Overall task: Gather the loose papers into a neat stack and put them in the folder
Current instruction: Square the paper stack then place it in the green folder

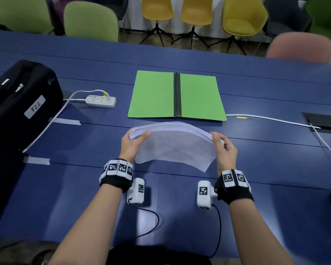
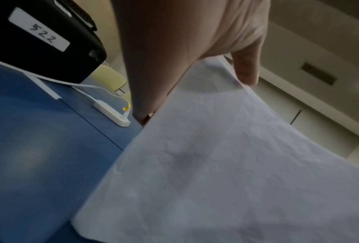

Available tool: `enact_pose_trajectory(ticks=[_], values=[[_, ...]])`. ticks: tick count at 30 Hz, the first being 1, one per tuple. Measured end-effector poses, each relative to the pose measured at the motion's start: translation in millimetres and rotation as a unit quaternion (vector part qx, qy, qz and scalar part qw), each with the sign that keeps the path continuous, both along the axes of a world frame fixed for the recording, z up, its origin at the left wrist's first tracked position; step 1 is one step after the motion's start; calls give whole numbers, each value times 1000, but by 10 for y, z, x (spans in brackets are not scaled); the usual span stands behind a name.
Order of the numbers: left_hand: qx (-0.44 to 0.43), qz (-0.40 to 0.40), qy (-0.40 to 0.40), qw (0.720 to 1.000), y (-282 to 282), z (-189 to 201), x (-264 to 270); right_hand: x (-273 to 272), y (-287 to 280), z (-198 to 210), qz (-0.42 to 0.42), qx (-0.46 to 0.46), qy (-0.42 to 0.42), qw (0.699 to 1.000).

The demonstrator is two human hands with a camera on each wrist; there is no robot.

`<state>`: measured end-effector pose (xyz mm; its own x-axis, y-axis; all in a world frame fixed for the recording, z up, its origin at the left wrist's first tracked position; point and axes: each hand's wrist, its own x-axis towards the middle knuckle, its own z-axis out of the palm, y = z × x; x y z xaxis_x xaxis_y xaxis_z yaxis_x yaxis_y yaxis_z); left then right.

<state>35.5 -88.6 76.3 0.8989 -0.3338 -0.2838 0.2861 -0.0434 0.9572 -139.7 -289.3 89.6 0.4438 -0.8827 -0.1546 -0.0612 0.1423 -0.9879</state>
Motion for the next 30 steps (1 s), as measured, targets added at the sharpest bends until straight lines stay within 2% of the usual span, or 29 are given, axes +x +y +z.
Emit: enact_pose_trajectory(ticks=[5, 9, 12, 20, 25, 28, 29, 30], values=[[-20, 86, 16, 996, -138, 35, -49, 38, 84, 58, 1, -18, -7, 1000], [-4, 109, -4, 994, -185, 102, -45, 9, 92, 31, -13, -23, 9, 1000], [4, 100, 9, 995, -174, 115, -10, 16, 76, 27, -26, 0, 14, 1000], [-3, 91, 60, 994, -135, 60, -39, 3, 52, 11, 7, -51, 38, 998], [15, 65, 73, 995, -87, 40, 4, -35, -40, 4, -10, -89, 76, 993], [39, 54, 74, 995, -75, 38, -1, -26, -87, 44, 43, -145, 103, 983], [48, 51, 71, 995, -72, 30, -3, -23, -85, 45, 82, -172, 135, 972], [50, 46, 64, 996, -70, 39, -13, -24, -70, 62, 120, -218, 197, 948]])
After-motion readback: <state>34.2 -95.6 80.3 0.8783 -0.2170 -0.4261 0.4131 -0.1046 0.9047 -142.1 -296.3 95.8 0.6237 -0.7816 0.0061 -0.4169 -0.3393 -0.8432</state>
